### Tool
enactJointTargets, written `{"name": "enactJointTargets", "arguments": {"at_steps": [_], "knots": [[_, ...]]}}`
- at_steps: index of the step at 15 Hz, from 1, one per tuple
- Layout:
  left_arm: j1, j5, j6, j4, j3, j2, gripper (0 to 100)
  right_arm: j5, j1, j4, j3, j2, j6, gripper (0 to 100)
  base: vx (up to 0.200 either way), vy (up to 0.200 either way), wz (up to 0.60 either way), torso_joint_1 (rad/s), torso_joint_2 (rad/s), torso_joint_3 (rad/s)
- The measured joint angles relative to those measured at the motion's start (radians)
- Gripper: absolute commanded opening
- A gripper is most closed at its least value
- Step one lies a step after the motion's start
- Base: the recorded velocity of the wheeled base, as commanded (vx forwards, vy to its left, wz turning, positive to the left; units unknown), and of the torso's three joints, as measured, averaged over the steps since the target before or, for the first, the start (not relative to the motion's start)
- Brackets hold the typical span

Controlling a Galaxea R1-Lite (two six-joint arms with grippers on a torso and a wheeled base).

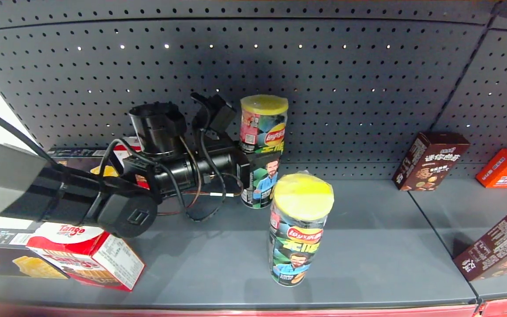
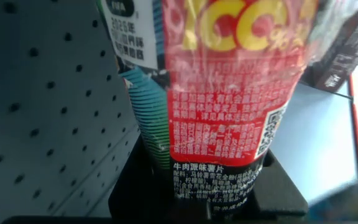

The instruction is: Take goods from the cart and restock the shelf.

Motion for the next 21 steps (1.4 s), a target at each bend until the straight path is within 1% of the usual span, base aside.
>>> {"name": "enactJointTargets", "arguments": {"at_steps": [6, 13, 14, 16, 20, 21], "knots": [[-0.003, 0.001, -0.009, -0.102, -0.026, 0.111, 0, 0.000, 0.000, 0.000, 0.000, 0.000, -0.001, 100, 0.000, 0.000, 0.00, 0.000, 0.00, 0.000], [-0.003, 0.004, -0.011, -0.146, -0.074, 0.192, 0, 0.000, 0.000, 0.000, 0.000, 0.000, 0.000, 100, 0.000, 0.000, 0.00, 0.000, 0.00, 0.000], [-0.005, 0.004, -0.020, -0.155, -0.078, 0.199, 0, 0.000, 0.000, 0.000, 0.000, 0.000, 0.000, 100, 0.000, 0.000, 0.00, 0.000, 0.00, 0.000], [-0.017, 0.012, -0.054, -0.181, -0.087, 0.209, 0, 0.000, 0.001, 0.000, 0.000, 0.000, 0.000, 100, 0.000, 0.000, 0.00, 0.000, 0.00, 0.000], [-0.027, 0.021, -0.057, -0.208, -0.084, 0.225, 0, 0.000, 0.000, 0.000, 0.000, 0.000, 0.000, 100, 0.000, 0.000, 0.00, 0.000, 0.00, 0.000], [-0.027, 0.028, -0.051, -0.219, -0.078, 0.227, 100, 0.000, 0.001, 0.000, 0.000, 0.000, 0.000, 100, 0.000, 0.000, 0.00, 0.000, 0.00, 0.000]]}}
